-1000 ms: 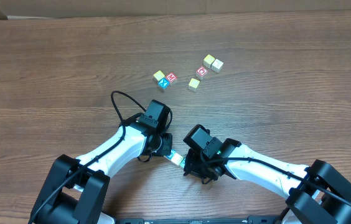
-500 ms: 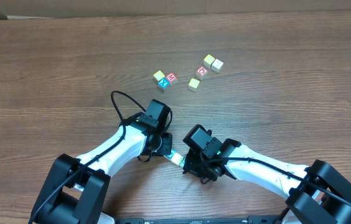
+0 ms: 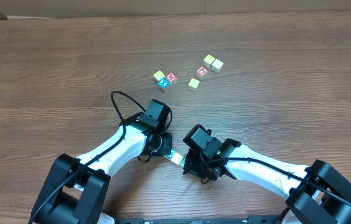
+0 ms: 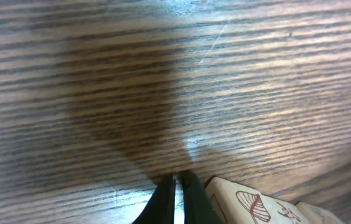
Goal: Flip 5 blocks
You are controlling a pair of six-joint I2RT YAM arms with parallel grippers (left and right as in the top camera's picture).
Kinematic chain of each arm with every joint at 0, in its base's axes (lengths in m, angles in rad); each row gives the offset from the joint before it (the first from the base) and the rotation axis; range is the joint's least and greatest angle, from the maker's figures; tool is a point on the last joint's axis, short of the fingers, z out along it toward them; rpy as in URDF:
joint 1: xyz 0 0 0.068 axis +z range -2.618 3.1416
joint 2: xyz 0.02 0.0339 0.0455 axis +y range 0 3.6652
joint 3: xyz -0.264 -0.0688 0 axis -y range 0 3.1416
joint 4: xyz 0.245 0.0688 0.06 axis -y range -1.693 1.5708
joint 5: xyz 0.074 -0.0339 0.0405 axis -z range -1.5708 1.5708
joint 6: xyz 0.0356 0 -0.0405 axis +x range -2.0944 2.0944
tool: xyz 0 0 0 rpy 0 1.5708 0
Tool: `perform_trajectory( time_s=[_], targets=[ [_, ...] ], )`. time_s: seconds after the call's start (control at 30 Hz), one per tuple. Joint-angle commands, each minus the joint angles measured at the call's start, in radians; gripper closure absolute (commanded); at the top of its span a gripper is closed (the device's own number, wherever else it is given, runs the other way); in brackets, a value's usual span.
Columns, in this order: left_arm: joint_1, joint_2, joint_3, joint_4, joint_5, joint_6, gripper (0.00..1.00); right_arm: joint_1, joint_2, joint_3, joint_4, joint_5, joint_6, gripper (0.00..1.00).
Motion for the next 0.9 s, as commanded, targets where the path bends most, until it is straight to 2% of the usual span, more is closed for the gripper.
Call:
perform_trajectory(
  time_s=[0.0, 0.17, 0.33, 0.87],
  targets=[
    [-0.020, 0.096, -0.073, -0.023, 0.058, 0.137, 0.96, 0.011, -0.003, 0.024, 0.061, -0.005, -0.014, 0.96],
    [-0.020, 0.096, -0.073, -0.026, 0.057, 0.325, 0.96, 0.011, -0.003, 0.024, 0.059, -0.005, -0.023, 0.96],
    [-0.020, 0.096, -0.073, -0.026, 0.029, 0.449, 0.96, 0.011, -0.003, 0.024, 0.058, -0.005, -0.033, 0.96],
    [-0.021, 0.096, -0.073, 0.022, -0.011, 0.458, 0.96, 0.026, -0.003, 0.024, 0.070, -0.004, 0.023, 0.96]
  ],
)
